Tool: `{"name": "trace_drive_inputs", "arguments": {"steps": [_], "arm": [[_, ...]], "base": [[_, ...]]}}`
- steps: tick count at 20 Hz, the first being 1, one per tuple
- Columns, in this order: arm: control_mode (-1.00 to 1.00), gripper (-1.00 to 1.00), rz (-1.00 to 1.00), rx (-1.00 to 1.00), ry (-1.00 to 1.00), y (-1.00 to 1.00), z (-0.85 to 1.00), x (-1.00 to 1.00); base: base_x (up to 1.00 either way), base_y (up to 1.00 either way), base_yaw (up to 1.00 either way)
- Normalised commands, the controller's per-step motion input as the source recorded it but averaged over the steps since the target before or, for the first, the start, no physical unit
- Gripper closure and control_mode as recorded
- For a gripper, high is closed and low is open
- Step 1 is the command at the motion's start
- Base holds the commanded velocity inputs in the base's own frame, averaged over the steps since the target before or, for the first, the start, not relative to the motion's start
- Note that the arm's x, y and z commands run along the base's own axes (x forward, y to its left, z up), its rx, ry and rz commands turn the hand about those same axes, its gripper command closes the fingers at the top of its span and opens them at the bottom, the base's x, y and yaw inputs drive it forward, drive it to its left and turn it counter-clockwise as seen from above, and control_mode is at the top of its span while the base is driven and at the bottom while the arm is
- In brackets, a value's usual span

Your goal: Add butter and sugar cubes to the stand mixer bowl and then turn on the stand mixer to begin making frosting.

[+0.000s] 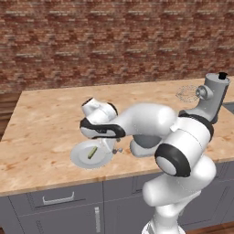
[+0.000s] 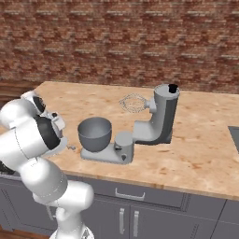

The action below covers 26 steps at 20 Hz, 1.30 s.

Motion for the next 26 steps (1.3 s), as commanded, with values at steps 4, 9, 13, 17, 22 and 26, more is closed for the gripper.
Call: {"name": "trace_drive_inputs", "arguments": {"steps": [4,9,13,17,22,26], "arm": [[-1.00,-1.00,0.00,0.00,-0.04,0.00,-0.21,0.25],[-1.00,-1.00,0.01,0.00,-0.01,0.00,-0.14,0.40],[-1.00,-1.00,0.01,0.00,0.00,0.00,-0.20,0.29],[-1.00,-1.00,0.01,0.00,0.00,0.00,-0.31,0.19],[-1.00,-1.00,0.01,0.00,0.00,0.00,-0.26,0.27],[-1.00,-1.00,0.01,0.00,0.00,0.00,-0.26,0.26]], "base": [[0.00,0.00,0.00],[0.00,0.00,0.00],[0.00,0.00,0.00],[0.00,0.00,0.00],[0.00,0.00,0.00],[0.00,0.00,0.00]]}}
